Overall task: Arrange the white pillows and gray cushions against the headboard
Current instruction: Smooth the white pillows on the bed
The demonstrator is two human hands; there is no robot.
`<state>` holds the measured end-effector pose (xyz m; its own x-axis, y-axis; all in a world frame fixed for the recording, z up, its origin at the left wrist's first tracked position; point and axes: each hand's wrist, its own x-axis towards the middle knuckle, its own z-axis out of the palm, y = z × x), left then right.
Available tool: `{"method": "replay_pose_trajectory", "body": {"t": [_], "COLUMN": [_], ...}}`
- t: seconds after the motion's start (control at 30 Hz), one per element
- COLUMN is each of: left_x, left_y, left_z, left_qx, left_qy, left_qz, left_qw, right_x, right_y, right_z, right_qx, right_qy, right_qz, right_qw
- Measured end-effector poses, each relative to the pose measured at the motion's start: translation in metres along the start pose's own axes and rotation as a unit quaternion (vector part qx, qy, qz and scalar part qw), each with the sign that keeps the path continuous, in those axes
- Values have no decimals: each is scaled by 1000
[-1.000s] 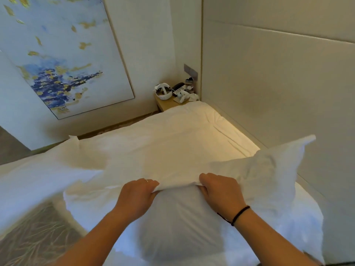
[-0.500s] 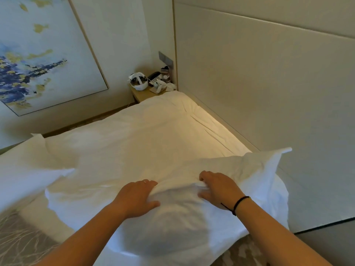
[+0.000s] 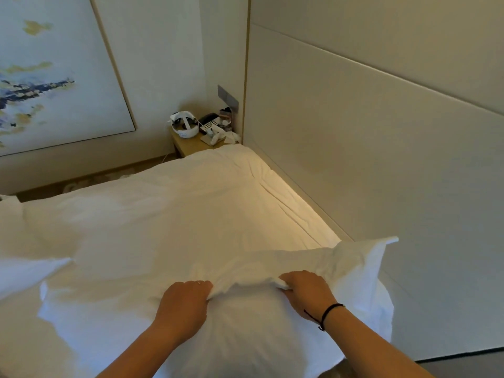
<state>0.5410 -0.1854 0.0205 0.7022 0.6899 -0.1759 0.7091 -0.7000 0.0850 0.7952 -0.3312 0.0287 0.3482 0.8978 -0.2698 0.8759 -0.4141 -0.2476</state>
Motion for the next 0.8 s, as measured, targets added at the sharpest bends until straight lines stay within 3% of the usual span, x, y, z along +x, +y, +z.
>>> {"method": "replay_pose_trajectory", "body": {"t": [0.13, 0.33, 0.4, 0.5, 0.6, 0.7, 0.8], "left_x": [33, 130, 175, 251, 326, 383, 406], "left_y": [4, 28, 43, 76, 128, 188, 238], "left_z": [-20, -87, -118, -167, -200, -189, -124], "left_qx": [-9, 28, 28, 37, 16, -67, -155], "left_qy": [86, 139, 141, 202, 236, 177, 25], "left_qz": [2, 34, 39, 67, 58, 23, 17], "left_qw": [996, 989, 989, 976, 970, 982, 987], "right_x": [17, 47, 54, 73, 109, 158, 191], "right_y": [15, 51, 66, 90, 121, 172, 238], "right_z": [-17, -94, -128, -175, -211, -223, -197], "right_qx": [41, 40, 33, 37, 60, 79, 69], "right_qy": [48, 95, 127, 200, 269, 279, 209], "right_qz": [-14, -32, -25, -2, 58, 149, 219], "right_qw": [998, 994, 991, 979, 959, 945, 951]}}
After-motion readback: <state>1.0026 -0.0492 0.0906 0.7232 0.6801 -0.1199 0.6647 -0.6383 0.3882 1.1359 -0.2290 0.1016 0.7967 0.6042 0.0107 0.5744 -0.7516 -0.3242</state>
